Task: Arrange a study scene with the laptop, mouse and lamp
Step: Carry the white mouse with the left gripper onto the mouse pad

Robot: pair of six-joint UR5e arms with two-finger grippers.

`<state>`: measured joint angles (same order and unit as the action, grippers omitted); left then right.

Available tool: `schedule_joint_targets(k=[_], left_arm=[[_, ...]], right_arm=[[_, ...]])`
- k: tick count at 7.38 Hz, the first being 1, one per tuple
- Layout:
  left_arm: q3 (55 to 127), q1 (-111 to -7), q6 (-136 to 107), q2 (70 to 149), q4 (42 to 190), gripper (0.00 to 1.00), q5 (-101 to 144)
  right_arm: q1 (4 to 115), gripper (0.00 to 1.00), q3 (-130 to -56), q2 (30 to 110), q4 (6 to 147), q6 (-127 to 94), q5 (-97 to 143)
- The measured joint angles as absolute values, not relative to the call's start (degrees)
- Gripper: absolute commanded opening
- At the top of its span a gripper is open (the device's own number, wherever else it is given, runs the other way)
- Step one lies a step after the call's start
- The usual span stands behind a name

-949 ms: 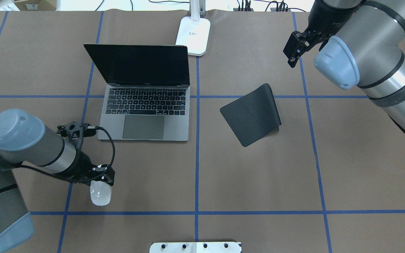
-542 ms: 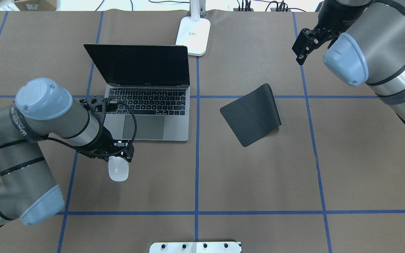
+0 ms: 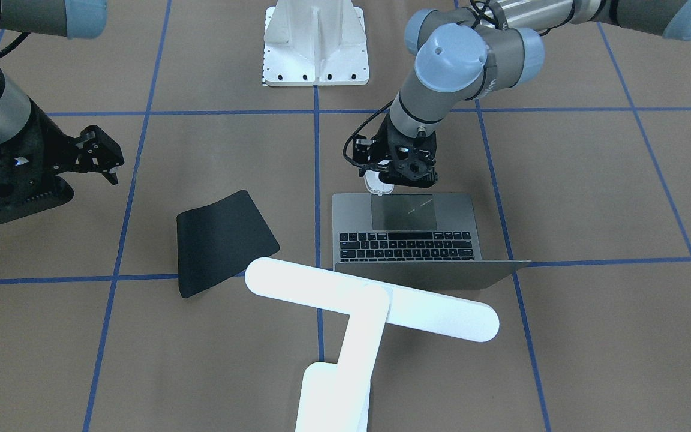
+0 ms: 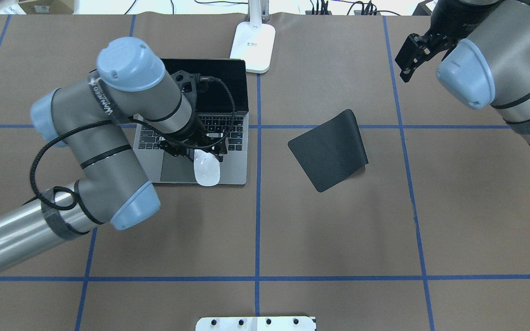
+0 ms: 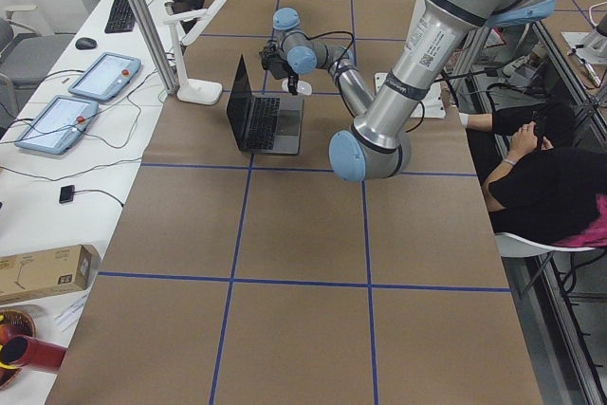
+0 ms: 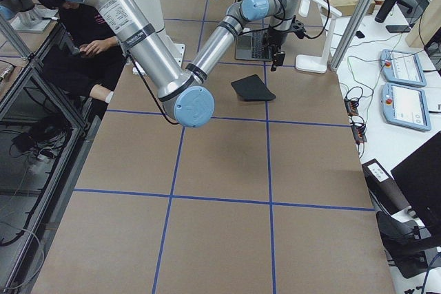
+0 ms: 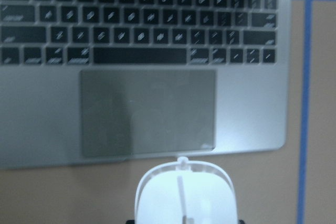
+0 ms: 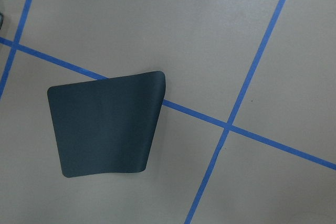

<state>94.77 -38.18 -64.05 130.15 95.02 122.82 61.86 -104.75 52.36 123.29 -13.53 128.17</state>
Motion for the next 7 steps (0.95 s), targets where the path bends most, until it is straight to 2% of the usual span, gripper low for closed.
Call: schedule_joint_targets(k=[3,7], left_arm=[[82.9,-37.9,-65.5,141.7,95.6,0.53,122.6],[68.4,-34.1,-69.5,153.1,100.3,0.53,119.5]], right_arm=[[64.1,1.0,-104.8,54.1,123.2,-13.4,128.6],[66.5,1.0,-104.8,57.0,123.2,-11.0,128.7]])
